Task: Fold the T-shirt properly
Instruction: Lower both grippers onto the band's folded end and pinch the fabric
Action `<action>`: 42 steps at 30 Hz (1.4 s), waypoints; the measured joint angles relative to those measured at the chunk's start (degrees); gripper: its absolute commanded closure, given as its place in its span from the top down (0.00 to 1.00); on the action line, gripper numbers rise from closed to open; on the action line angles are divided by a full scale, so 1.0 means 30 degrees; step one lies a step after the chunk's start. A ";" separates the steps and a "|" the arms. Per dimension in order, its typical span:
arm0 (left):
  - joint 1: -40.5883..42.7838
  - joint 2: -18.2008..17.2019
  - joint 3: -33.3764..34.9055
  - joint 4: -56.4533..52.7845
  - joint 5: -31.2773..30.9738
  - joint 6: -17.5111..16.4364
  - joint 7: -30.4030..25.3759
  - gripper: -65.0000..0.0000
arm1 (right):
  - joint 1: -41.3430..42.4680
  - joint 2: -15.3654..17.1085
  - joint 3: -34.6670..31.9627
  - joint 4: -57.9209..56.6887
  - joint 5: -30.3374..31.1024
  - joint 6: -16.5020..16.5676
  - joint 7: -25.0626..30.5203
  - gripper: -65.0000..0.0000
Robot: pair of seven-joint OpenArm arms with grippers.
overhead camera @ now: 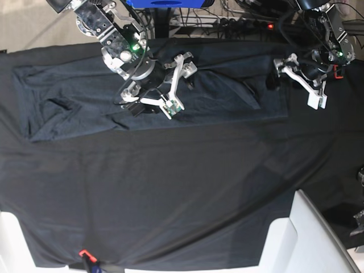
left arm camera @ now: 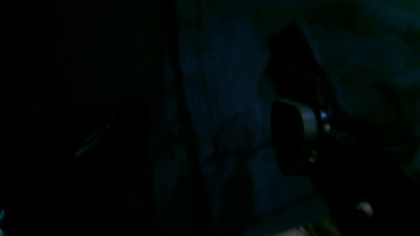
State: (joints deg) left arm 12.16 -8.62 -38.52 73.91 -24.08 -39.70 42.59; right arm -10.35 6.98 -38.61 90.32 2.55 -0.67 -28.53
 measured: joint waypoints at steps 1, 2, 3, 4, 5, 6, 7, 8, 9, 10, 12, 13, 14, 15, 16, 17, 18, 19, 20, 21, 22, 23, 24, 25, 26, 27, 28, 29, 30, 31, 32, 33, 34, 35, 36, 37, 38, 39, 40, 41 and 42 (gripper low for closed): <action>-0.0087 -0.0029 0.0131 -0.0437 -0.0095 0.0000 -0.0568 0.87 | -0.0058 0.0007 0.0000 0.0000 0.0007 0.0007 -0.0007 0.88; -0.0095 -0.0197 0.0517 -0.0998 -0.0182 -0.0007 -0.1253 0.87 | -0.0073 -0.0007 0.0000 0.0000 0.0007 0.0007 0.0000 0.88; -0.0131 -0.0430 0.0947 -0.1443 -0.0488 -0.0095 -0.1756 0.87 | -0.0087 -0.0029 0.0000 0.0000 0.0015 0.0058 0.0007 0.88; -0.0168 -0.0714 0.1384 -0.1880 -0.0692 -0.0284 -0.2200 0.87 | -0.0087 -0.0036 0.0000 0.0000 0.0022 0.0066 0.0015 0.88; -0.0233 -0.0918 0.1756 -0.2200 -0.0852 -0.0306 -0.2441 0.87 | -0.0066 -0.0015 0.0000 0.0000 0.0007 0.0051 0.0000 0.88; -0.0277 -0.0976 0.1945 -0.2477 -0.0925 -0.0379 -0.2834 0.87 | -0.0073 -0.0007 0.0000 0.0000 0.0007 0.0036 -0.0007 0.88; -0.0277 -0.0969 0.2055 -0.2725 -0.1035 -0.0372 -0.3359 0.87 | -0.0066 -0.0015 0.0000 0.0000 0.0000 0.0000 0.0000 0.88; -0.0240 -0.0933 0.2076 -0.2812 -0.1093 -0.0364 -0.3643 0.87 | -0.0058 -0.0022 0.0000 0.0000 0.0007 0.0000 0.0015 0.88; -0.0189 -0.0925 0.2076 -0.2820 -0.1107 -0.0364 -0.3708 0.87 | -0.0066 -0.0022 0.0000 0.0000 0.0007 0.0007 0.0015 0.88; -0.0182 -0.0882 0.2091 -0.2805 -0.1100 -0.0364 -0.3716 0.87 | -0.0080 -0.0015 0.0000 0.0000 0.0007 0.0007 0.0000 0.88; -0.0095 -0.0882 0.2098 -0.2790 -0.1151 -0.0364 -0.3781 0.87 | -0.0117 -0.0022 0.0000 0.0000 0.0007 0.0007 0.0007 0.88; 0.0000 -0.0874 0.2127 -0.2769 -0.1217 -0.0364 -0.3847 0.87 | -0.0109 -0.0015 0.0000 0.0000 0.0007 0.0007 0.0000 0.88; 0.0087 -0.0823 0.2127 -0.2761 -0.1282 -0.0364 -0.3942 0.87 | -0.0109 -0.0022 0.0000 0.0000 0.0007 0.0007 0.0007 0.88; 0.0197 -0.0736 0.2127 -0.2747 -0.1392 -0.0372 -0.4073 0.87 | -0.0109 -0.0022 0.0000 0.0000 0.0015 0.0007 0.0007 0.88; 0.0364 -0.0714 0.2127 -0.2725 -0.1552 -0.0379 -0.4138 0.87 | -0.0117 -0.0015 0.0000 0.0000 0.0007 0.0007 0.0007 0.88; 0.0488 -0.0678 0.2142 -0.2718 -0.1647 -0.0503 -0.4167 0.87 | -0.0117 -0.0015 0.0000 0.0000 0.0007 0.0007 0.0000 0.88; 0.0678 -0.0670 0.2149 -0.2616 -0.1647 -0.0583 -0.4211 0.87 | -0.0109 -0.0015 0.0000 0.0000 0.0007 0.0007 0.0007 0.88; 0.0889 -0.0663 0.2164 -0.2368 -0.1603 -0.0641 -0.4131 0.87 | -0.0102 -0.0022 0.0000 0.0000 0.0007 0.0007 0.0007 0.88; 0.1137 -0.0663 0.2164 -0.2033 -0.1559 -0.0648 -0.4000 0.87 | -0.0095 -0.0015 0.0000 0.0000 0.0007 0.0007 0.0000 0.88; 0.1362 -0.0627 0.2142 -0.1683 -0.1501 -0.0648 -0.3745 0.87 | -0.0102 -0.0022 0.0000 0.0000 0.0000 0.0007 0.0000 0.88; 0.1581 -0.0619 0.2142 -0.1421 -0.1392 -0.0648 -0.3636 0.87 | -0.0080 -0.0022 0.0000 0.0000 0.0007 0.0007 0.0000 0.88; 0.1734 -0.0619 0.2142 -0.1311 -0.1370 -0.0648 -0.3643 0.87 | -0.0058 -0.0022 0.0000 0.0000 0.0007 0.0007 0.0000 0.88; 0.1741 -0.0619 0.2106 -0.1311 -0.1392 -0.0656 -0.3628 0.87 | -0.0051 -0.0029 0.0000 0.0000 0.0007 0.0007 0.0007 0.88; 0.1712 -0.0641 0.2113 -0.1311 -0.1362 -0.0656 -0.3483 0.87 | -0.0058 -0.0036 0.0000 0.0000 0.0007 0.0007 0.0000 0.88; 0.1698 -0.0670 0.2113 -0.1355 -0.1370 -0.0670 -0.3461 0.87 | -0.0058 -0.0080 0.0000 0.0000 0.0007 0.0007 0.0000 0.88; 0.1661 -0.0670 0.2127 -0.1457 -0.1377 -0.0743 -0.3483 0.86 | -0.0051 -0.0087 0.0000 0.0000 0.0007 0.0000 0.0007 0.88; 0.1647 -0.0692 0.2127 -0.1588 -0.1530 -0.0743 -0.3504 0.86 | -0.0051 -0.0117 0.0000 0.0000 0.0015 0.0007 0.0007 0.88; 0.1610 -0.0685 0.2127 -0.1705 -0.1588 -0.0794 -0.3563 0.84 | -0.0051 -0.0131 0.0000 0.0000 0.0007 0.0007 0.0000 0.88; 0.1603 -0.0685 0.2120 -0.1792 -0.1574 -0.0787 -0.3723 0.79 | -0.0058 -0.0131 0.0000 0.0000 0.0015 0.0007 0.0007 0.88; 0.1545 -0.0678 0.2120 -0.1887 -0.1523 -0.0772 -0.3818 0.71 | -0.0051 -0.0131 0.0000 0.0000 0.0007 0.0015 0.0000 0.88; 0.1384 -0.0685 0.2120 -0.1974 -0.1406 -0.0699 -0.3774 0.59 | -0.0051 -0.0124 0.0000 0.0000 0.0007 0.0007 0.0007 0.88; 0.1260 -0.0685 0.2120 -0.2033 -0.1268 -0.0554 -0.3621 0.49 | -0.0051 -0.0124 0.0000 0.0000 0.0007 0.0007 0.0000 0.88; 0.1093 -0.0670 0.2120 -0.2069 -0.1071 -0.0335 -0.3468 0.35 | -0.0058 -0.0131 0.0000 0.0000 0.0007 0.0007 0.0000 0.88; 0.1013 -0.0670 0.2135 -0.2091 -0.1013 -0.0321 -0.3206 0.24 | -0.0058 -0.0131 0.0000 0.0000 0.0007 0.0007 0.0000 0.88; 0.0976 -0.0627 0.2186 -0.2142 -0.0925 -0.0270 -0.3045 0.11 | -0.0058 -0.0131 0.0000 0.0000 0.0007 0.0007 0.0007 0.88; 0.0998 -0.0576 0.2215 -0.2157 -0.0918 -0.0270 -0.2987 0.00 | -0.0066 -0.0124 0.0000 0.0000 0.0007 0.0007 0.0000 0.88; 0.0998 -0.0517 0.2215 -0.2222 -0.0954 -0.0277 -0.3009 0.00 | -0.0066 -0.0131 0.0000 0.0000 0.0007 0.0007 0.0000 0.88; 0.0962 -0.0517 0.2215 -0.2215 -0.0984 -0.0277 -0.2922 0.00 | -0.0066 -0.0124 0.0000 0.0000 0.0007 0.0007 0.0007 0.88; 0.0831 -0.0568 0.2215 -0.2222 -0.0954 -0.0291 -0.2732 0.00 | -0.0066 -0.0124 0.0000 0.0000 0.0007 0.0007 0.0000 0.88; 0.0685 -0.0619 0.2215 -0.2229 -0.0918 -0.0364 -0.2470 0.00 | -0.0066 -0.0124 0.0000 0.0000 0.0007 0.0007 0.0000 0.88; 0.0568 -0.0634 0.2244 -0.2229 -0.0801 -0.0357 -0.2404 0.00 | -0.0066 -0.0131 0.0000 0.0000 0.0000 0.0007 0.0000 0.88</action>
State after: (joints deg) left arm 13.87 -10.52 -31.79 67.22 -26.48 -40.77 35.38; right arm -10.55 6.59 -38.61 90.32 2.55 -0.64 -28.53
